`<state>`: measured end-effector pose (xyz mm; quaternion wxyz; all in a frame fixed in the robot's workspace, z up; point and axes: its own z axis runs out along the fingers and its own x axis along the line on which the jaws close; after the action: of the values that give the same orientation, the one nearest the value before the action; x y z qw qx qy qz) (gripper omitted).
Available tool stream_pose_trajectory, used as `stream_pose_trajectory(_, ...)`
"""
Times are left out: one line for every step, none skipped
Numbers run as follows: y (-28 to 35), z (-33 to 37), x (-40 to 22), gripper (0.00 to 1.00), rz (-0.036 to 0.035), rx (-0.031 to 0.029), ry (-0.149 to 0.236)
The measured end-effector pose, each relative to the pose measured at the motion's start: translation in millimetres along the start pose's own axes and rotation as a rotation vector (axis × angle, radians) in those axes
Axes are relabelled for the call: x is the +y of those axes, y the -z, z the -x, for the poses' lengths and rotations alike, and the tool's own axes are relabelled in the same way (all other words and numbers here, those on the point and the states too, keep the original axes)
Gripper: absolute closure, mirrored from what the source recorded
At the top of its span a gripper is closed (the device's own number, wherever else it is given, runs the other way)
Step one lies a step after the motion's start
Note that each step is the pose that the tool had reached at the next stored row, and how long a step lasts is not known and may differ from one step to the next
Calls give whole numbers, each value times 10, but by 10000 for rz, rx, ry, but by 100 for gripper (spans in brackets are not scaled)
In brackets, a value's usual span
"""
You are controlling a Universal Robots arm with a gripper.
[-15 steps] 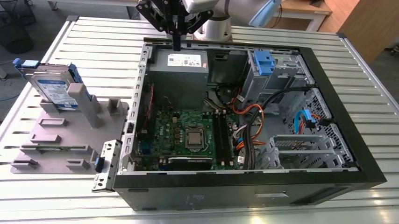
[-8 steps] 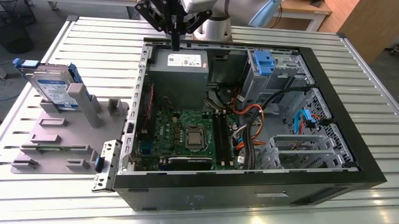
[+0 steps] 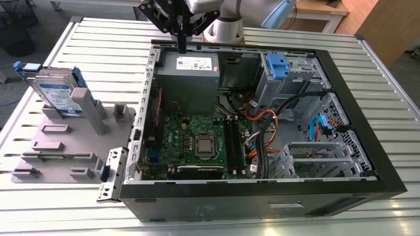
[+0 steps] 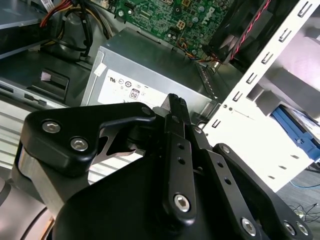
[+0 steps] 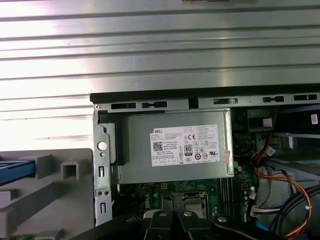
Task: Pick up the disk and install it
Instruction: 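Reach for the disk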
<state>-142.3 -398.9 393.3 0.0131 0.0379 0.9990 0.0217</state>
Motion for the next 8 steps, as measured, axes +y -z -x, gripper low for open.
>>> stream_pose_trajectory(0, -4, -1, 89, 0, 0, 0)
stream_pose_trajectory(0, -11, -1, 89, 1, -1, 0)
stream_pose_trajectory(0, -16, -2, 89, 0, -1, 0)
stream_pose_trajectory(0, -20, -2, 89, 1, -1, 0)
stream_pose_trajectory(0, -24, -2, 89, 1, 0, 0)
stream_pose_trajectory(0, -28, -2, 89, 1, -1, 0)
stream_pose_trajectory(0, -28, -3, 89, 1, -1, 0)
stream_pose_trajectory(1, -30, -3, 89, 0, -1, 0)
